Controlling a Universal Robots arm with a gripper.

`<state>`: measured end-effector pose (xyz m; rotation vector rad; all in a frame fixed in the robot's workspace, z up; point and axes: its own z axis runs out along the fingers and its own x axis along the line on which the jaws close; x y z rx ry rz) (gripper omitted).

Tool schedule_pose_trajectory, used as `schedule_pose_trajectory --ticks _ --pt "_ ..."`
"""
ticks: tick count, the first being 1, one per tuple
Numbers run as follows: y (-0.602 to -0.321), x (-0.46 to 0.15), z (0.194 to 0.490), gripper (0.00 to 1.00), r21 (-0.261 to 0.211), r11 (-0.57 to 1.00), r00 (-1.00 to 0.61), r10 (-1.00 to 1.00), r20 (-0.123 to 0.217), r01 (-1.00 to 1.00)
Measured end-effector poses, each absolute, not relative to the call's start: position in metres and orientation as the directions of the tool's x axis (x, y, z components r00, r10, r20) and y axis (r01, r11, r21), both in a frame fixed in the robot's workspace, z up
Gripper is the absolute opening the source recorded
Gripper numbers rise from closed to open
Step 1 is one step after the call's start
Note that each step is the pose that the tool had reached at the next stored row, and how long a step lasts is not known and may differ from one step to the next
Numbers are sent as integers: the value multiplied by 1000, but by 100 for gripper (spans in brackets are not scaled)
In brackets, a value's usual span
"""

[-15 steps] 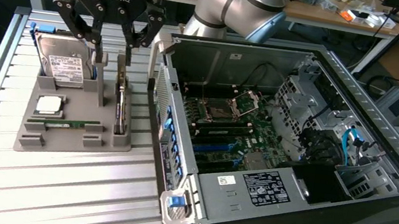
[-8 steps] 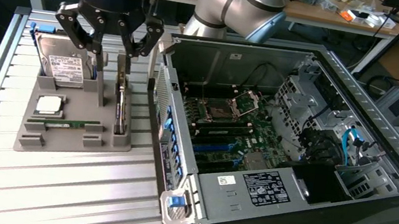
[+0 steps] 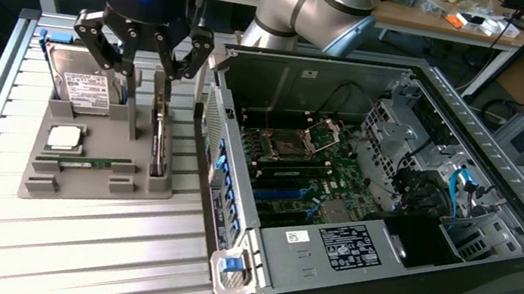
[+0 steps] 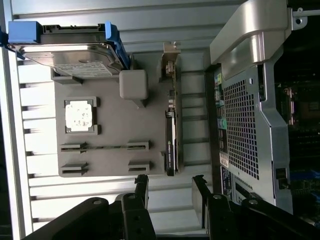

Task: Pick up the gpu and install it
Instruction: 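Pick up the gpu and move the gpu toward the slot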

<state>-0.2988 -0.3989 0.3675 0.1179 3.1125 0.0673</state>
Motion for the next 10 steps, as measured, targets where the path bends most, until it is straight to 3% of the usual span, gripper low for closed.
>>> schedule_pose_trajectory --ticks 10 --pt "-399 -299 363 48 44 996 -997 76 -24 75"
